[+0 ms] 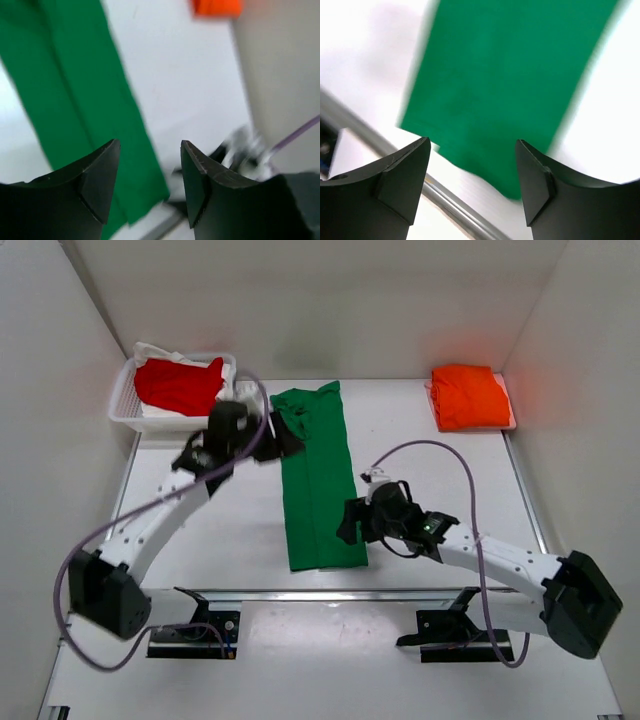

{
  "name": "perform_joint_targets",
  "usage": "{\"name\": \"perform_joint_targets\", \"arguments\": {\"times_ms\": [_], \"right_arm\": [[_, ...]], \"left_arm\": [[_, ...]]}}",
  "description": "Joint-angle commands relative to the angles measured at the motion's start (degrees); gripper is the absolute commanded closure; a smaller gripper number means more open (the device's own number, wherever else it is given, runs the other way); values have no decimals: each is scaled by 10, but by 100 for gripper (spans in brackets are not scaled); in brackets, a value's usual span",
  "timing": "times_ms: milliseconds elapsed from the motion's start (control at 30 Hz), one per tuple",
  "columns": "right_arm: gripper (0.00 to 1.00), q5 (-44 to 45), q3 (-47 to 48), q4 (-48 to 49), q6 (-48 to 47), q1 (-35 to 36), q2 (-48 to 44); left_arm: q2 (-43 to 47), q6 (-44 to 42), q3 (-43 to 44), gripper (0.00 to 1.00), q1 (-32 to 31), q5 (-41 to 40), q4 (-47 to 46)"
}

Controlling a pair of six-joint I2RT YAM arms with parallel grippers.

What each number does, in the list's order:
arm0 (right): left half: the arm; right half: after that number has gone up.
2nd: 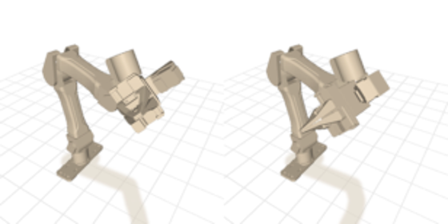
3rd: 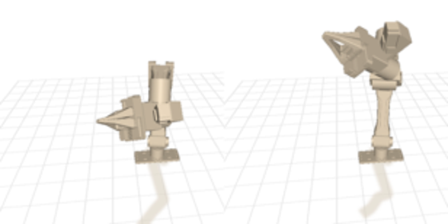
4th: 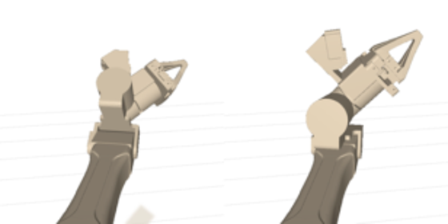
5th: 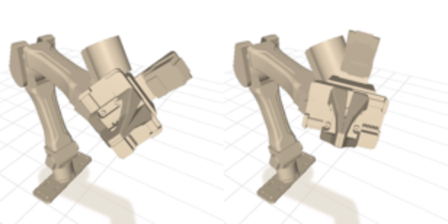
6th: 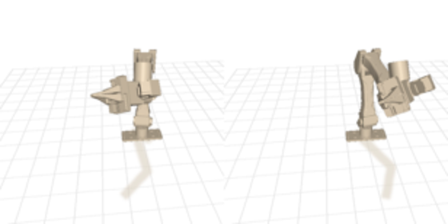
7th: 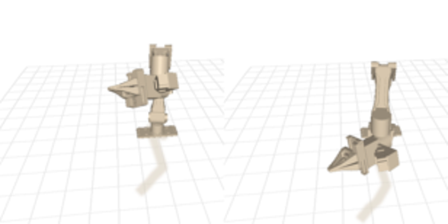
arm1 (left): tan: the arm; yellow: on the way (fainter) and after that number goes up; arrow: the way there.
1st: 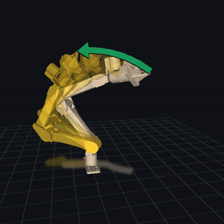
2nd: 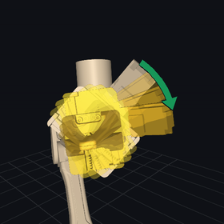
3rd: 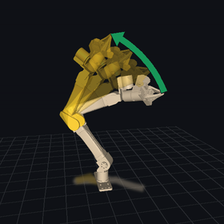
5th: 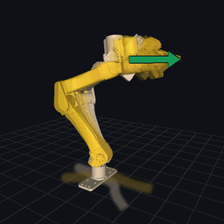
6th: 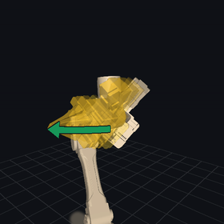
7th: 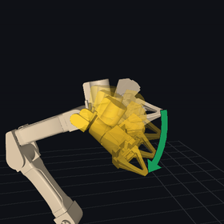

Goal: Fold and stack the t-shirts
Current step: Rotate the tshirt 90 degrees, then grab the bottom of the folded rectangular tshirt with both arms

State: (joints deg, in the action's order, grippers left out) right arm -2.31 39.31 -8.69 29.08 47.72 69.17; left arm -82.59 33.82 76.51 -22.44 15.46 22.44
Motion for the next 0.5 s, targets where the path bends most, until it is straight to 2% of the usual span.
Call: {"name": "perform_joint_targets", "arguments": {"times_ms": [0,67,167,267,467], "right_arm": [[34,67,-85,-24,87,-25,-52],[34,71,-118,-23,107,-29,-83],[38,78,-158,-23,132,-20,-109],[41,74,-181,-12,161,-11,-105],[45,58,-195,23,190,17,-69]], "left_arm": [[53,30,-231,37,-62,-88,19],[103,70,-351,36,-104,-115,3],[154,119,-457,34,-165,-149,-17],[174,158,-519,30,-196,-154,-47],[150,197,-535,30,-220,-170,-76]]}}
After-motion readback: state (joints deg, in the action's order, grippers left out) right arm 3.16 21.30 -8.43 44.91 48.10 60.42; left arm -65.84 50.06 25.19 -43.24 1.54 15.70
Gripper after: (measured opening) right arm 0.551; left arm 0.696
